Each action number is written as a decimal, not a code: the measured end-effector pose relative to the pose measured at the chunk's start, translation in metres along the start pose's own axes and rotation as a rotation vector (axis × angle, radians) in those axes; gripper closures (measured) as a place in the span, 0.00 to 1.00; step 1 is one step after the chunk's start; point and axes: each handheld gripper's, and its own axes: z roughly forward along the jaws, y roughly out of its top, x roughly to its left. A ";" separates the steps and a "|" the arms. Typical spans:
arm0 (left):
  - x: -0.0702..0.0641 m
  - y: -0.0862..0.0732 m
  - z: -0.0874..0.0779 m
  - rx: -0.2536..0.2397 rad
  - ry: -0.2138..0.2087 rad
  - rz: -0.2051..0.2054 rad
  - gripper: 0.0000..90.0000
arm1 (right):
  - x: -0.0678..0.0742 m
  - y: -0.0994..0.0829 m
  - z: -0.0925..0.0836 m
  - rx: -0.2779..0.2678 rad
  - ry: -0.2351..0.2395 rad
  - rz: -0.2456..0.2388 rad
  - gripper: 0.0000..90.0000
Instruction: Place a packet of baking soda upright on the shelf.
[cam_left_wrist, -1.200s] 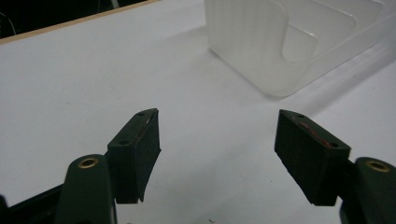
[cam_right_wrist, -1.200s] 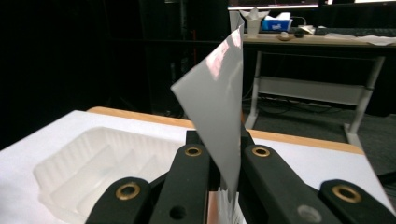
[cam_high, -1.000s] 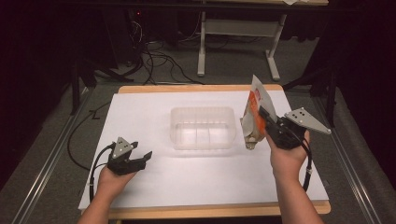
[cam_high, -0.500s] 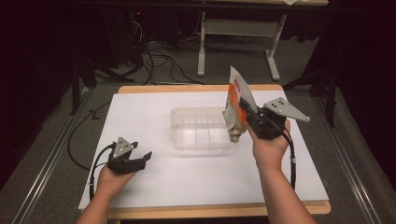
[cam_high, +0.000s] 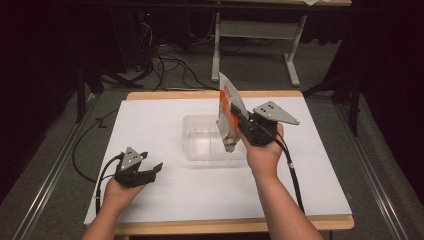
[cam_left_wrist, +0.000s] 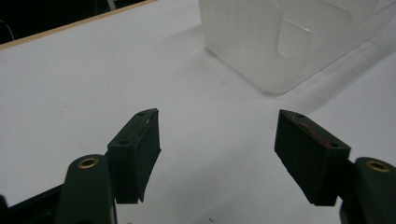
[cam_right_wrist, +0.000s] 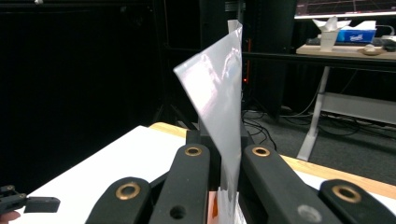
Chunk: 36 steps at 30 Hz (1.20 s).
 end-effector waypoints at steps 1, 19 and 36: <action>0.001 0.000 0.000 -0.001 -0.003 -0.003 0.35 | 0.001 0.000 0.002 0.003 0.001 -0.001 1.00; -0.004 0.003 -0.002 -0.002 -0.004 0.016 0.35 | 0.013 -0.012 0.035 0.027 -0.010 -0.035 1.00; -0.005 0.002 -0.002 0.006 -0.002 0.021 0.35 | 0.002 -0.033 0.064 0.070 -0.046 -0.036 1.00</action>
